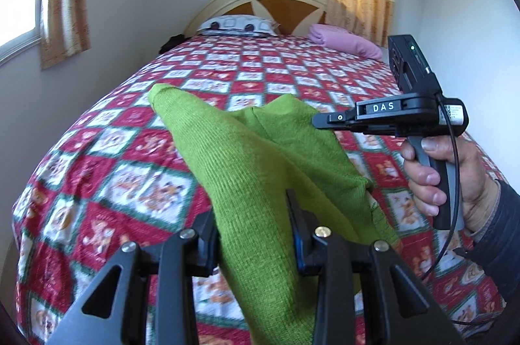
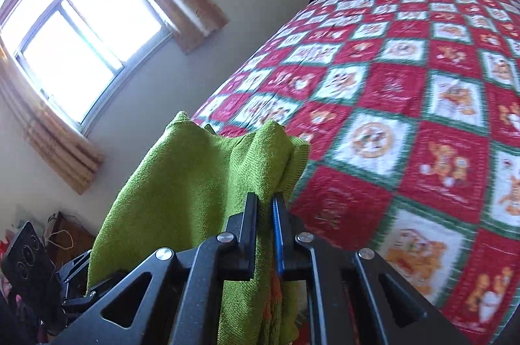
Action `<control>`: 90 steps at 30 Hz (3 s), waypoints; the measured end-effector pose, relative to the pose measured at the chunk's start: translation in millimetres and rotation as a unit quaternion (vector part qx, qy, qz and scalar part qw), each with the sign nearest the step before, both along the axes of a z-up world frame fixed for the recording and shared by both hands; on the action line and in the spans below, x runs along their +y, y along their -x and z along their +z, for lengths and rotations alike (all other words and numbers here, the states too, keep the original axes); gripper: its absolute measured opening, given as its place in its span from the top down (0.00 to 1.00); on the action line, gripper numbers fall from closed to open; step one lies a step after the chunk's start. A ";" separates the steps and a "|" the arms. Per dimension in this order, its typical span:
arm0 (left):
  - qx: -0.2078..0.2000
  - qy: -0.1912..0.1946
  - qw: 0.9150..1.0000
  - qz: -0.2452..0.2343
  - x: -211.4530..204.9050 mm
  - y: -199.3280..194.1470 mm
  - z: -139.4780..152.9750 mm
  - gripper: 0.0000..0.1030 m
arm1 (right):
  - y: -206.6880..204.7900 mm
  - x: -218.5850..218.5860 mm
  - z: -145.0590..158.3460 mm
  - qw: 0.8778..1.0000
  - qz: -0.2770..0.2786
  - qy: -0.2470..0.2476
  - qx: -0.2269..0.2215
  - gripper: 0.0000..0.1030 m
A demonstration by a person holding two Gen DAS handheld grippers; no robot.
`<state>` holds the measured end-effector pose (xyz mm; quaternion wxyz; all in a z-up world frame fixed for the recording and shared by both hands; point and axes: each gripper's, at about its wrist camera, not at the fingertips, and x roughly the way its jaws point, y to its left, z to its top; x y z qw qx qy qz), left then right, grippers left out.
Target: Fold small clothes
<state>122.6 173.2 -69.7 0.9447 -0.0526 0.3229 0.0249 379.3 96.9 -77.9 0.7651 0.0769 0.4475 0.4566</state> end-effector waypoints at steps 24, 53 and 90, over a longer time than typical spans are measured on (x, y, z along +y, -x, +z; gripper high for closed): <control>0.033 -0.024 0.998 0.054 44.9 30.7 -38.5 0.44 | 3.6 24.2 -30.1 0.999 -0.013 0.032 0.004 0.90; 0.038 -0.058 0.989 0.131 78.7 -14.0 -74.8 0.09 | 80.1 40.1 -51.3 0.995 0.089 0.046 -0.027 0.77; -0.049 -0.066 0.989 0.126 37.9 44.3 13.9 0.00 | 170.0 -13.4 65.7 0.979 -0.071 0.067 -0.176 0.30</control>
